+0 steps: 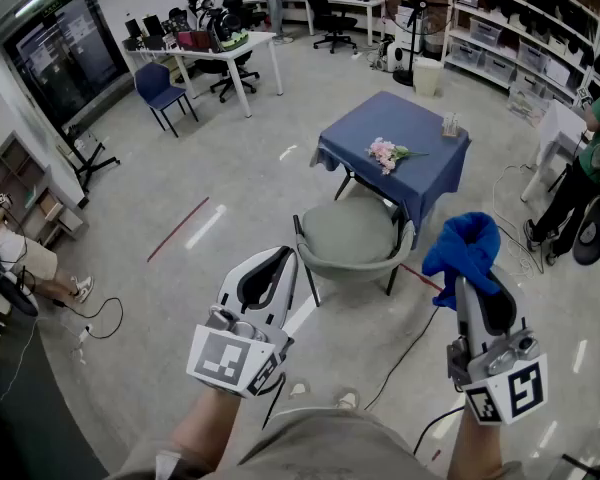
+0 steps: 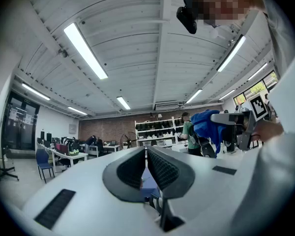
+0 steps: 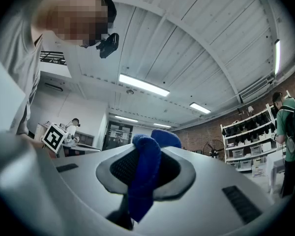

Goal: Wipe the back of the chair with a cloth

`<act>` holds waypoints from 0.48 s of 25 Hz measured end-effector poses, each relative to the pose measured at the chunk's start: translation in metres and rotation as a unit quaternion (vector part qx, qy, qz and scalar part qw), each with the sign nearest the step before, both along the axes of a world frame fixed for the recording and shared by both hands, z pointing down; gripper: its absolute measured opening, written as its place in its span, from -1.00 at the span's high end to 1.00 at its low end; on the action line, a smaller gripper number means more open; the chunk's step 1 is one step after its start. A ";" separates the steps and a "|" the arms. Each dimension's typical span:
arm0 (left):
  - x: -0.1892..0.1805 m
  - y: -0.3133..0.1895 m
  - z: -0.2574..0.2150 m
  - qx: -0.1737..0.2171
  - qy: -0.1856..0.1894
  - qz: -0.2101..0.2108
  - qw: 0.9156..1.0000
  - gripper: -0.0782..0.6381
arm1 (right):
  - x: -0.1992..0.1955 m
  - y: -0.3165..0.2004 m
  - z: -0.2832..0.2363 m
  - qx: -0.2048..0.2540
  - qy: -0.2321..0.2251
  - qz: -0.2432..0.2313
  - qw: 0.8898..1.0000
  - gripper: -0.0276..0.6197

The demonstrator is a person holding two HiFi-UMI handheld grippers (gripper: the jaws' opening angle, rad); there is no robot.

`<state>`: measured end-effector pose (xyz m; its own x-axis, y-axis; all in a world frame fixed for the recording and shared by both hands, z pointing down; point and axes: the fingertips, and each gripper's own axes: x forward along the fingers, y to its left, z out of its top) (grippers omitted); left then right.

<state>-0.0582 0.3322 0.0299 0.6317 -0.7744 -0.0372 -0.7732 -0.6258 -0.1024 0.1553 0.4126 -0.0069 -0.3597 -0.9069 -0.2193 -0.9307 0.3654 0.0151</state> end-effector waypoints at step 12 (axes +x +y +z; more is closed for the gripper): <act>0.009 0.005 0.001 -0.005 0.010 -0.004 1.000 0.70 | 0.009 0.001 0.012 -0.021 -0.005 -0.024 0.999 0.65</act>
